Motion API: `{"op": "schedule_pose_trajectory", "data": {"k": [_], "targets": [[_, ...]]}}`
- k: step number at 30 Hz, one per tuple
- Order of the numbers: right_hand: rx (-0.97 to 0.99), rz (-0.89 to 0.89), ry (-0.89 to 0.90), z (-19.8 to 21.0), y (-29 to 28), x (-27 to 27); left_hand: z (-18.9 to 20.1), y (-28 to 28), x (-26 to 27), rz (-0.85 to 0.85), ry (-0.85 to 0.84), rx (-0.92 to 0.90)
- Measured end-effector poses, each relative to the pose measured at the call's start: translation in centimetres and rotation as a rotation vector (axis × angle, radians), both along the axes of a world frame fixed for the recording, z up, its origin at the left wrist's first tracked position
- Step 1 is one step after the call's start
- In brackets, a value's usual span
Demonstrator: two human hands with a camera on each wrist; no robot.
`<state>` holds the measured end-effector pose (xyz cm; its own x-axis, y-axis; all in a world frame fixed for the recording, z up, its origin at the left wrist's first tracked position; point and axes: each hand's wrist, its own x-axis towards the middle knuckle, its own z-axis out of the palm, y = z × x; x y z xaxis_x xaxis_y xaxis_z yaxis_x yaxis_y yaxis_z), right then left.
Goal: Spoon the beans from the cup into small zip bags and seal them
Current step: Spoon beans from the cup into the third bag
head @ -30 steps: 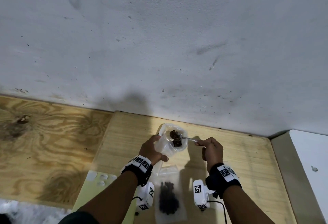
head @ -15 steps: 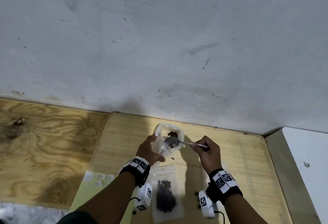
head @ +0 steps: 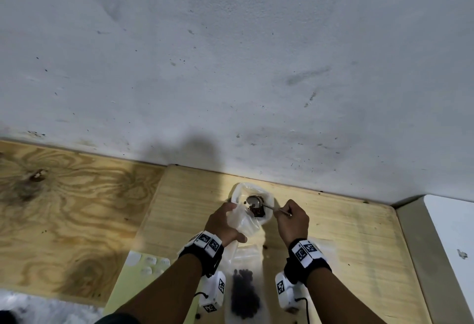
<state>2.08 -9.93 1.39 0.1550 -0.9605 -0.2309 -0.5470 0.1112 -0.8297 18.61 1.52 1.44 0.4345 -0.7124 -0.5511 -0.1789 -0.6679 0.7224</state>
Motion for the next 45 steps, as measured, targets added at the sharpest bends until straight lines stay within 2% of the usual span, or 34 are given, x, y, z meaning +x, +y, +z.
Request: {"op": "schedule_pose_trajectory", "data": {"k": [5, 12, 18, 22, 25, 28, 30, 34, 36, 38, 42, 45], "targets": [[0.151, -0.029, -0.05, -0.6, 0.7, 0.8, -0.2, -0.1, 0.1, 0.004, 0.008, 0.0], [0.366, -0.177, -0.119, -1.7, 1.5, 1.7, -0.2, -0.2, 0.1, -0.037, -0.012, 0.005], [0.422, -0.322, -0.219, 0.0, 0.5, -0.1, -0.1, -0.1, 0.5, -0.02, -0.021, -0.007], [0.406, -0.352, -0.3, 1.4, -0.3, -1.7, 0.1, -0.1, 0.5, -0.007, -0.042, -0.018], [0.35, -0.293, -0.395, 2.8, -0.8, -2.7, 0.4, 0.1, 0.2, 0.013, -0.083, -0.042], [0.237, -0.159, -0.442, 4.5, -1.0, -3.5, 0.6, 0.3, -0.1, 0.022, -0.123, -0.075], [0.141, -0.04, -0.413, 5.3, -1.0, -3.6, 0.7, 0.5, -0.3, 0.024, -0.141, -0.105], [-0.058, 0.248, -0.239, 6.1, -0.4, -3.1, 0.9, 0.6, -0.7, 0.019, -0.154, -0.148], [-0.084, 0.3, -0.214, 6.3, 0.0, -2.8, 1.0, 0.7, -0.8, 0.023, -0.15, -0.153], [-0.108, 0.236, -0.252, 6.7, 0.1, -2.6, 1.0, 0.8, -0.9, 0.034, -0.143, -0.152], [-0.016, -0.097, -0.37, 5.7, -0.2, -3.1, 1.2, 1.1, -0.6, 0.087, -0.118, -0.169], [0.119, -0.253, -0.267, 4.2, -0.1, -3.3, 1.5, 1.6, -0.7, 0.1, -0.146, -0.193]]}}
